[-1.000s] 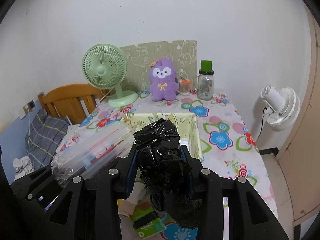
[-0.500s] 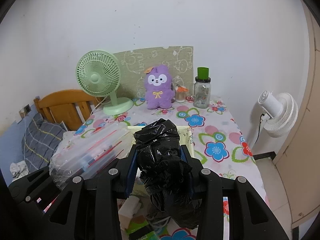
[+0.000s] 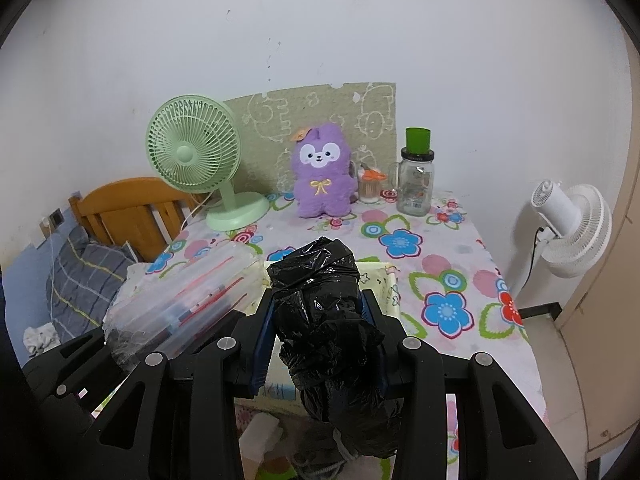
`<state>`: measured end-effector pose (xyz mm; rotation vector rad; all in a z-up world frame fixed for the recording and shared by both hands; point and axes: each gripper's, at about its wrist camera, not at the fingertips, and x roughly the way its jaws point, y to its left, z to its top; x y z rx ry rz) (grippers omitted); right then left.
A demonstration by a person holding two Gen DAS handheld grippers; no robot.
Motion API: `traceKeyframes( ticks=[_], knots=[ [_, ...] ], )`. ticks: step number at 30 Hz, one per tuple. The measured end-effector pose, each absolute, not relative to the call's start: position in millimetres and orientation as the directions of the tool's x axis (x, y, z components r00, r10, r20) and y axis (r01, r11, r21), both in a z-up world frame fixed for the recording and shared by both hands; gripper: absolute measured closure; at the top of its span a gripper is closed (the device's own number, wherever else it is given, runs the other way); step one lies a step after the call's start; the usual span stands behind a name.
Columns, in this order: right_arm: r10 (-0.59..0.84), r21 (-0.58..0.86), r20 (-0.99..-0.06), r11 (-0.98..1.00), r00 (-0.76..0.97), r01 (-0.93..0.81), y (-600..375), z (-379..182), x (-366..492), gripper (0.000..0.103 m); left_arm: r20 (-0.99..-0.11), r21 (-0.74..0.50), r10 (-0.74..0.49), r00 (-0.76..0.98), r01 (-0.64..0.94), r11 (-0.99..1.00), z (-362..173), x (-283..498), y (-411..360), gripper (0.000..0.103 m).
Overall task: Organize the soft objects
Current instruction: 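Carry the black bag over the fabric box while the left tool carries the straw bag there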
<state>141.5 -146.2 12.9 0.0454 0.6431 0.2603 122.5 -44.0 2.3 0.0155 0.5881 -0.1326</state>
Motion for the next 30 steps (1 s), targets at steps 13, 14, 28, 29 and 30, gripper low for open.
traceKeyframes(
  ticks=[13, 14, 28, 29, 30],
  knots=[
    [0.312, 0.185, -0.606, 0.950, 0.732, -0.252, -142, 0, 177, 0.059, -0.591, -0.026, -0.097, 0.801, 0.101, 0.995, -10, 156, -36, 0.085],
    [0.317, 0.192, -0.608, 0.948, 0.728, -0.252, -142, -1, 179, 0.059, -0.596, -0.025, -0.095, 0.797, 0.100, 0.995, -12, 158, -37, 0.085],
    [0.343, 0.218, -0.647, 0.939, 0.681, -0.267, -136, -24, 216, 0.059, -0.653, -0.037, -0.086, 0.753, 0.082, 0.996, -37, 191, -34, 0.084],
    [0.345, 0.223, -0.649, 0.939, 0.678, -0.264, -136, -27, 219, 0.059, -0.657, -0.037, -0.084, 0.749, 0.080, 0.996, -39, 193, -33, 0.082],
    [0.347, 0.227, -0.653, 0.938, 0.673, -0.263, -136, -28, 221, 0.059, -0.662, -0.037, -0.084, 0.745, 0.079, 0.996, -40, 195, -33, 0.080]
  ],
)
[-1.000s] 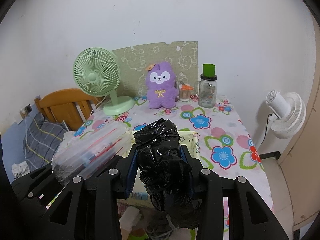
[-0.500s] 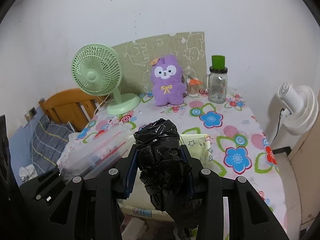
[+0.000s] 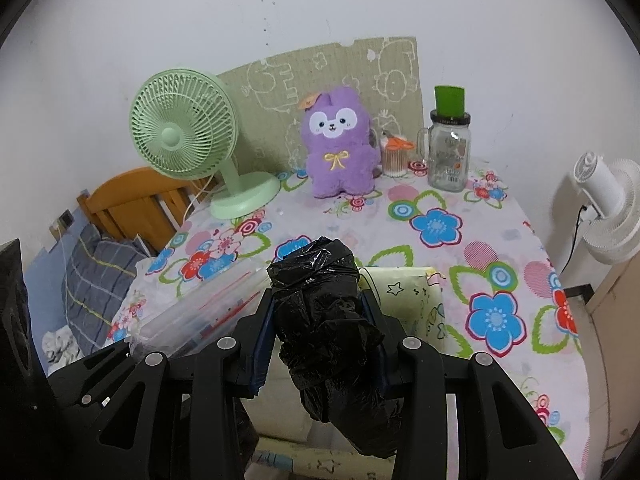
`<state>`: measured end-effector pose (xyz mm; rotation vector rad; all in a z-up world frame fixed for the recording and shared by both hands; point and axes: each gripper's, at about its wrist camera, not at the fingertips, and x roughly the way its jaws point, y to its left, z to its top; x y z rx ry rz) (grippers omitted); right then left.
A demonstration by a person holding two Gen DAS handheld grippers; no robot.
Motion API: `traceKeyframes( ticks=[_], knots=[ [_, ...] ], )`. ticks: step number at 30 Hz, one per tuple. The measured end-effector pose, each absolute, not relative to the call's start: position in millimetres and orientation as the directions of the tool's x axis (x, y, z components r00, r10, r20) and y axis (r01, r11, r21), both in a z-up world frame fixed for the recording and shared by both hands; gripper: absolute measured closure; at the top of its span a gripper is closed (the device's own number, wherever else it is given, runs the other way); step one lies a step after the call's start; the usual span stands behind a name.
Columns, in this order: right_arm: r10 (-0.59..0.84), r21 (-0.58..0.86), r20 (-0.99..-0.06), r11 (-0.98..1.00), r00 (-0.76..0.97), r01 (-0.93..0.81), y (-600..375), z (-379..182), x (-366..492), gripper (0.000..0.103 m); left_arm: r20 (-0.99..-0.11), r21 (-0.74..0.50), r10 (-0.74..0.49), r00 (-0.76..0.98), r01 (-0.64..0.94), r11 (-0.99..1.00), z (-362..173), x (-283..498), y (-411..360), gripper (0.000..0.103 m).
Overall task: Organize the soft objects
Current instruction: 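Carry the black bag over the fabric box while the left tool carries the straw bag there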
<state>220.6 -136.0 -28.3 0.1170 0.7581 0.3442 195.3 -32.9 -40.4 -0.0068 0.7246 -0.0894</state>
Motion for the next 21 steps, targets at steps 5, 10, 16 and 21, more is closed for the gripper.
traceKeyframes(
  ticks=[5, 10, 16, 21],
  knots=[
    [0.362, 0.243, -0.676, 0.932, 0.642, -0.269, -130, -41, 233, 0.059, -0.676, -0.030, -0.071, 0.733, 0.069, 0.997, -48, 203, -29, 0.070],
    [0.371, 0.257, -0.686, 0.928, 0.626, -0.269, -126, -49, 241, 0.059, -0.687, -0.033, -0.068, 0.724, 0.063, 0.998, -52, 209, -26, 0.052],
    [0.375, 0.264, -0.698, 0.927, 0.610, -0.268, -122, -56, 248, 0.059, -0.689, -0.023, -0.065, 0.721, 0.068, 0.997, -55, 210, -26, 0.040],
    [0.374, 0.262, -0.707, 0.927, 0.601, -0.269, -120, -60, 252, 0.058, -0.695, -0.019, -0.061, 0.716, 0.067, 0.998, -58, 213, -26, 0.039]
  ],
)
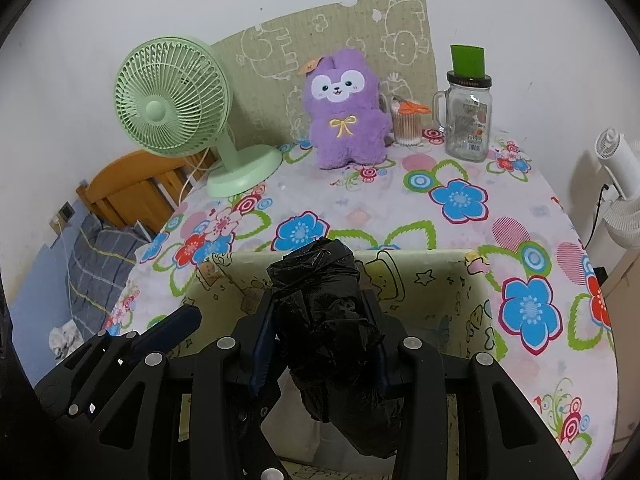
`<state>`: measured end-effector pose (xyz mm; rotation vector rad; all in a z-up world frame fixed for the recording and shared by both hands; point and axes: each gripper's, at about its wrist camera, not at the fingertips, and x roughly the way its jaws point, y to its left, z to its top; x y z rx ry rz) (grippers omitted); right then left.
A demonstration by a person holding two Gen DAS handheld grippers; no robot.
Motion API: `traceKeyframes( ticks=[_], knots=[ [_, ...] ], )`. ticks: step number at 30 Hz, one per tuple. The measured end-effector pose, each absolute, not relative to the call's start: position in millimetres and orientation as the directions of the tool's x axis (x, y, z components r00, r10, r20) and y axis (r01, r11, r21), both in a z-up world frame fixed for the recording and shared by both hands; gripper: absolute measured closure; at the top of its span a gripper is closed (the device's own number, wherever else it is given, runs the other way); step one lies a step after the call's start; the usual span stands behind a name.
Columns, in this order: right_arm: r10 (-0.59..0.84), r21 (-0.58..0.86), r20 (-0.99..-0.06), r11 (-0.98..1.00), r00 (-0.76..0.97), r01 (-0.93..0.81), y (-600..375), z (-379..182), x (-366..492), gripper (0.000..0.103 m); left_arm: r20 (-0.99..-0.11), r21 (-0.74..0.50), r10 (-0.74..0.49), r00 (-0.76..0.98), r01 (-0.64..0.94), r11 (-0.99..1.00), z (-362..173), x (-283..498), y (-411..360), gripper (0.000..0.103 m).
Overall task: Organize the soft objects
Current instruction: 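Carry the black bag over the fabric box while the left tool carries the straw bag there, then open the right tool to drop the black bag while the left tool releases the straw bag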
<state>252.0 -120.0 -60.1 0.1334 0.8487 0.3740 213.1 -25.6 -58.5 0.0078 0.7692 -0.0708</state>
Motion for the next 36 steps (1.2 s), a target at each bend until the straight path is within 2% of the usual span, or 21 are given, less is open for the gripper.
traceKeyframes(
  ticks=[3, 7, 13, 22, 36],
  knots=[
    [0.368, 0.254, -0.718, 0.929, 0.591, -0.268, -118, -63, 253, 0.055, -0.699, -0.017, -0.060, 0.713, 0.068, 0.998, -60, 214, -26, 0.038],
    [0.367, 0.253, -0.725, 0.929, 0.583, -0.271, -118, -65, 253, 0.038, -0.699, -0.014, -0.061, 0.712, 0.072, 0.997, -61, 213, -26, 0.035],
    [0.361, 0.240, -0.724, 0.931, 0.587, -0.276, -118, -63, 247, 0.031, -0.694, -0.020, -0.063, 0.717, 0.069, 0.997, -59, 210, -25, 0.030],
    [0.338, 0.218, -0.711, 0.940, 0.617, -0.264, -124, -52, 232, 0.023, -0.677, -0.024, -0.079, 0.732, 0.085, 0.996, -51, 197, -27, 0.022],
    [0.308, 0.182, -0.681, 0.950, 0.664, -0.254, -133, -33, 200, 0.018, -0.651, -0.023, -0.081, 0.755, 0.087, 0.996, -37, 176, -29, 0.007]
  ],
)
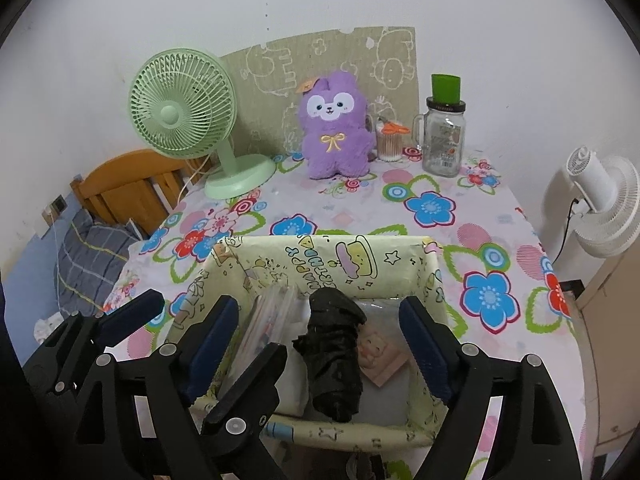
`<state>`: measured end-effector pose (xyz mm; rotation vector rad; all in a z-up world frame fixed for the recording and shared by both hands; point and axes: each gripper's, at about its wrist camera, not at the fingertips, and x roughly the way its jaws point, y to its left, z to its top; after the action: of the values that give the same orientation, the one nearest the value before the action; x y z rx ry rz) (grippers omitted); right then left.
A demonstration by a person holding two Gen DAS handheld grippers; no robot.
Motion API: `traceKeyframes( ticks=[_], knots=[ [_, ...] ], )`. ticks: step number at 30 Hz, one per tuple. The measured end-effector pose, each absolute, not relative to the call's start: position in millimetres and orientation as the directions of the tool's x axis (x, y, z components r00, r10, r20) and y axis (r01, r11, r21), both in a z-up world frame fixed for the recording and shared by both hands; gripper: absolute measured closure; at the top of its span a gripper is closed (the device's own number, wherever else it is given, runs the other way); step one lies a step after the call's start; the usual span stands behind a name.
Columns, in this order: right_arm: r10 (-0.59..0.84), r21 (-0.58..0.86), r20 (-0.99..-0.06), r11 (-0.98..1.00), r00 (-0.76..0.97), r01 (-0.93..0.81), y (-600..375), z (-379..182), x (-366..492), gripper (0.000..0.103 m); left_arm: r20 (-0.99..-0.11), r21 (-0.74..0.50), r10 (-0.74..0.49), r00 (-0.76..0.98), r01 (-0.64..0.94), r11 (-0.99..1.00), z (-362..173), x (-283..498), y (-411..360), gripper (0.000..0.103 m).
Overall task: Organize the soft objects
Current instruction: 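Open the right tool to drop the black bag while the left tool releases the straw bag, then withdraw both tools from the box toward the grey pouch and white rolled cloth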
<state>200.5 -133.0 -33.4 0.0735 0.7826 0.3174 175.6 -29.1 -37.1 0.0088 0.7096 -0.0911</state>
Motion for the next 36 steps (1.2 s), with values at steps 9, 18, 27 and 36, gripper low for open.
traceKeyframes(
  ticks=[9, 18, 27, 36],
  knots=[
    [0.292, 0.164, -0.663, 0.955, 0.690, -0.247, -136, -24, 178, 0.015, -0.633, -0.025, -0.088, 0.769, 0.093, 0.995, -30, 157, -30, 0.005],
    [0.278, 0.152, -0.645, 0.959, 0.712, -0.237, -141, -16, 157, 0.013, -0.615, -0.026, -0.099, 0.783, 0.105, 0.994, -23, 138, -32, 0.003],
    [0.241, 0.128, -0.622, 0.970, 0.745, -0.207, -151, -8, 133, 0.009, -0.596, -0.023, -0.115, 0.795, 0.126, 0.992, -16, 119, -40, 0.001],
    [0.226, 0.119, -0.600, 0.974, 0.768, -0.193, -159, -3, 110, 0.008, -0.581, -0.018, -0.130, 0.803, 0.147, 0.989, -12, 100, -48, 0.000]
  ],
)
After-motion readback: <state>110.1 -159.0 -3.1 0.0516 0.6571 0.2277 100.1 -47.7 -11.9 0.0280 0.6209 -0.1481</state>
